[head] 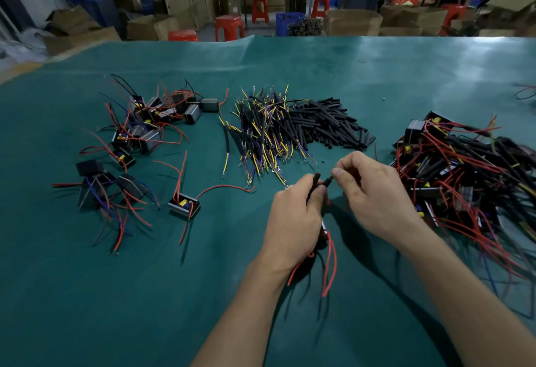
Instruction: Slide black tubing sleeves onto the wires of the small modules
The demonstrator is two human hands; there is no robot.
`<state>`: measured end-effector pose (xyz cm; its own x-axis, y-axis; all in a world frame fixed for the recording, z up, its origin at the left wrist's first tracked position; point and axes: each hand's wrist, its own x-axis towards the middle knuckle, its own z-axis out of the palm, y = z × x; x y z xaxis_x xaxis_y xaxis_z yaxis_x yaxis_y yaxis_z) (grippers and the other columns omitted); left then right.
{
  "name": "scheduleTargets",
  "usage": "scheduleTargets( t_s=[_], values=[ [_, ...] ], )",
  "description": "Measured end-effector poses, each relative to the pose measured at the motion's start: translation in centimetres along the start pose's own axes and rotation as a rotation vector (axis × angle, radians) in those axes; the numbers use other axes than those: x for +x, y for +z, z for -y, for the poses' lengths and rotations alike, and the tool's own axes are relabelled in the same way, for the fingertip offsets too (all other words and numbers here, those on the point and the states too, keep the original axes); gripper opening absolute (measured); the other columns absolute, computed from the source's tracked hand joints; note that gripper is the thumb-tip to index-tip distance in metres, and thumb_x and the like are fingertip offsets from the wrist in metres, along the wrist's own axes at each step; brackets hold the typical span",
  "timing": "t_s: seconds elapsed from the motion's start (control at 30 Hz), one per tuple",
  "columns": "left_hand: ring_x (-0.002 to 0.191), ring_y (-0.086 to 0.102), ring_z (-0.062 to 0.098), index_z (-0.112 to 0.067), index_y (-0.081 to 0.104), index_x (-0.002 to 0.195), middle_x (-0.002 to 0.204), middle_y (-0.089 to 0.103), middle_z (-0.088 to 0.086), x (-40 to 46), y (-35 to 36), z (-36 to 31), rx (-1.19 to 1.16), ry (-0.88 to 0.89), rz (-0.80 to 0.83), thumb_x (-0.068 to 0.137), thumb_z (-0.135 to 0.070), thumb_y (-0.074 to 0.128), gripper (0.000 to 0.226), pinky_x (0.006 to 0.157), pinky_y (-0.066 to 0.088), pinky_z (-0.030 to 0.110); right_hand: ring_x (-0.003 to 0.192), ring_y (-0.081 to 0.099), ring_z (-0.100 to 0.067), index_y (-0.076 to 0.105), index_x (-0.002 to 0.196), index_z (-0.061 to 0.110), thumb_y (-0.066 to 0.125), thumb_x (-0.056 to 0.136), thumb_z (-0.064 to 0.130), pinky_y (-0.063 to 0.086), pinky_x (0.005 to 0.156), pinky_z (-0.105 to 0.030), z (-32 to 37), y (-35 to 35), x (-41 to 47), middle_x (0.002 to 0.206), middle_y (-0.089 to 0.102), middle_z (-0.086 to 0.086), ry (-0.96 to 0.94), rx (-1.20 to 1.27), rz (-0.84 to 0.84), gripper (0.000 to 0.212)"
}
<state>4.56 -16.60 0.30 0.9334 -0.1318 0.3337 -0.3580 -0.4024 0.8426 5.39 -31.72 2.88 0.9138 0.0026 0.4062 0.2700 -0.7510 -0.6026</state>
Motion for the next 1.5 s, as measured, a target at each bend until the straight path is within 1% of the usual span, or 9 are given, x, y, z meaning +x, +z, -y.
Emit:
scheduleTargets(
  t_s=[0.17, 0.33, 0.5, 0.7, 0.8, 0.93, 1.23, 1.37, 1.5],
  values=[
    [0.08, 0.068, 0.026, -0.008, 0.056, 0.089, 0.081, 0.074, 0.002, -0.2, -0.1, 0.1, 0.023, 0.034, 0.022, 0.103, -0.014, 0.05, 0.017, 0.075, 0.049, 0.045, 0.079, 0.066, -0.007, 0.069, 0.089, 0.025, 0.068, 0.096, 0.023, 0.057, 0.072, -0.033, 0.6, 0.1, 0.1, 0.082, 0.069, 0.012, 0.059, 0.289, -0.039, 0.007],
    [0.088, 0.063, 0.039, -0.002, 0.063, 0.104, 0.091, 0.072, 0.016, -0.1, -0.1, 0.4, 0.065, 0.056, 0.018, 0.103, -0.008, 0.047, 0.017, 0.078, 0.048, 0.051, 0.074, 0.07, -0.013, 0.074, 0.089, 0.021, 0.074, 0.091, 0.009, 0.058, 0.069, -0.026, 1.2, 0.8, -0.2, 0.078, 0.073, 0.003, 0.02, 0.471, 0.048, 0.012],
    [0.08, 0.06, 0.036, -0.004, 0.059, 0.091, 0.08, 0.069, 0.013, -0.2, -0.1, 0.2, 0.07, 0.041, 0.061, 0.103, -0.013, 0.05, 0.018, 0.075, 0.046, 0.05, 0.067, 0.061, -0.009, 0.076, 0.08, 0.02, 0.075, 0.088, 0.005, 0.053, 0.064, -0.023, 0.4, 0.4, 0.1, 0.073, 0.072, -0.002, 0.133, 0.621, 0.06, 0.017],
    [0.064, 0.06, 0.013, -0.015, 0.06, 0.1, 0.07, 0.072, -0.001, -0.1, -0.1, 0.1, 0.018, 0.041, 0.067, 0.103, -0.02, 0.054, 0.008, 0.068, 0.049, 0.037, 0.059, 0.06, -0.005, 0.072, 0.077, 0.016, 0.074, 0.09, 0.005, 0.049, 0.06, -0.015, 0.3, 0.3, 0.2, 0.064, 0.068, 0.004, 0.236, 0.653, 0.039, 0.017],
    [0.054, 0.056, 0.0, -0.022, 0.055, 0.109, 0.07, 0.073, -0.002, -0.2, 0.1, 0.1, -0.066, 0.02, 0.058, 0.102, -0.023, 0.057, 0.007, 0.065, 0.047, 0.029, 0.061, 0.066, -0.009, 0.073, 0.076, 0.017, 0.075, 0.089, 0.008, 0.053, 0.064, -0.023, 0.2, 0.2, 0.2, 0.064, 0.069, 0.002, 0.282, 0.649, 0.02, 0.016],
    [0.061, 0.066, 0.008, -0.023, 0.055, 0.101, 0.07, 0.074, -0.004, -0.1, 0.2, 0.5, -0.11, -0.009, 0.035, 0.1, -0.021, 0.06, 0.005, 0.066, 0.051, 0.03, 0.067, 0.071, -0.018, 0.075, 0.079, 0.017, 0.076, 0.088, 0.008, 0.059, 0.076, -0.037, 0.1, -0.1, 0.1, 0.07, 0.072, -0.004, 0.287, 0.665, 0.03, 0.013],
    [0.061, 0.057, 0.022, -0.032, 0.056, 0.097, 0.074, 0.072, -0.005, 0.5, -0.1, 0.8, -0.295, -0.076, 0.066, 0.095, -0.009, 0.058, 0.023, 0.063, 0.052, 0.041, 0.072, 0.067, -0.017, 0.079, 0.081, 0.018, 0.077, 0.086, 0.008, 0.059, 0.078, -0.031, 0.5, -0.6, 0.3, 0.075, 0.074, -0.005, 0.228, 0.683, 0.08, 0.011],
    [0.073, 0.065, 0.011, -0.026, 0.058, 0.092, 0.075, 0.068, -0.007, 0.6, -0.1, 0.7, -0.34, -0.109, 0.062, 0.094, -0.001, 0.057, 0.025, 0.073, 0.054, 0.041, 0.07, 0.07, -0.014, 0.078, 0.078, 0.019, 0.076, 0.086, 0.002, 0.057, 0.073, -0.023, 0.5, -0.8, 0.2, 0.074, 0.075, -0.005, 0.186, 0.671, 0.076, 0.018],
    [0.064, 0.059, 0.019, -0.027, 0.061, 0.091, 0.073, 0.065, -0.002, 0.3, 0.2, 0.7, -0.313, -0.088, 0.05, 0.09, -0.024, 0.061, 0.003, 0.069, 0.054, 0.043, 0.072, 0.071, -0.017, 0.077, 0.078, 0.019, 0.075, 0.087, 0.001, 0.057, 0.075, -0.024, 0.2, -0.6, 0.1, 0.074, 0.075, -0.006, 0.19, 0.589, 0.036, 0.02]
  ],
)
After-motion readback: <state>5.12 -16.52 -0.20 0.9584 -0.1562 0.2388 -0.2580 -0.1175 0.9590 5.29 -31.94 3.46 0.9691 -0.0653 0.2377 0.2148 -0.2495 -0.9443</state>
